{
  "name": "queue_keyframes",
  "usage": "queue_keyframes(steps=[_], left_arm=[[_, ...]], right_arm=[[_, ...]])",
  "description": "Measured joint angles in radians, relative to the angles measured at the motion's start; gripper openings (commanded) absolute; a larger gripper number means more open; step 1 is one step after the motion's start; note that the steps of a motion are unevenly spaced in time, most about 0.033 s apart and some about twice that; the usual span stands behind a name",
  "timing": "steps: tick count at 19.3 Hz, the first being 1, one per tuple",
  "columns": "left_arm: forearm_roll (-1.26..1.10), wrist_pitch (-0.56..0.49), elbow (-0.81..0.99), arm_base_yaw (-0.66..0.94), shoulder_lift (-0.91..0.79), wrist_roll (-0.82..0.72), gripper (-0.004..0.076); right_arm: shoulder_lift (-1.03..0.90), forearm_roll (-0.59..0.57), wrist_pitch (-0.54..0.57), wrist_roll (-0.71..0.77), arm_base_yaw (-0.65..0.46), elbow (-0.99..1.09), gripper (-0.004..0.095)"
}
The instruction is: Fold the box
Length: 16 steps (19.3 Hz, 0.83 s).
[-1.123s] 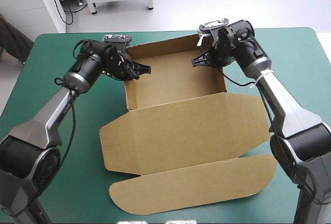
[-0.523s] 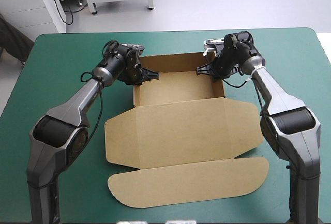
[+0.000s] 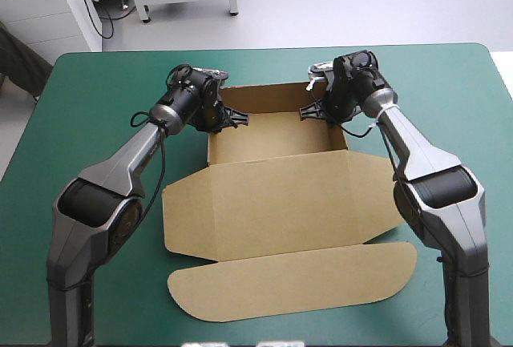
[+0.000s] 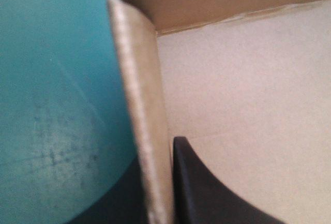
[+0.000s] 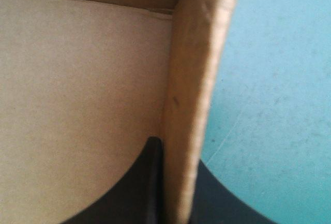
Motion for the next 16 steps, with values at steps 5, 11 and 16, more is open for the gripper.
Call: queue_keyframes(steps=[5,11,16], left_arm=[[0.032,0.015,-0.010,-0.015,0.003,-0.007,0.0113],[0.033,0.013,-0.053,-0.026,0.019,0.079,0.0440],[-0.016,0.090,-0.069,-0.021,0.029,0.056,0.0440]], right_arm=[[0.008,-0.043,0.020,0.019,0.017,-0.019,0.0075],[0.024,-0.035,0.054,-0.126,0.024,-0.053,0.0490],[0.024,0.040,0.049,-0.138,-0.002,-0.057,0.0491]])
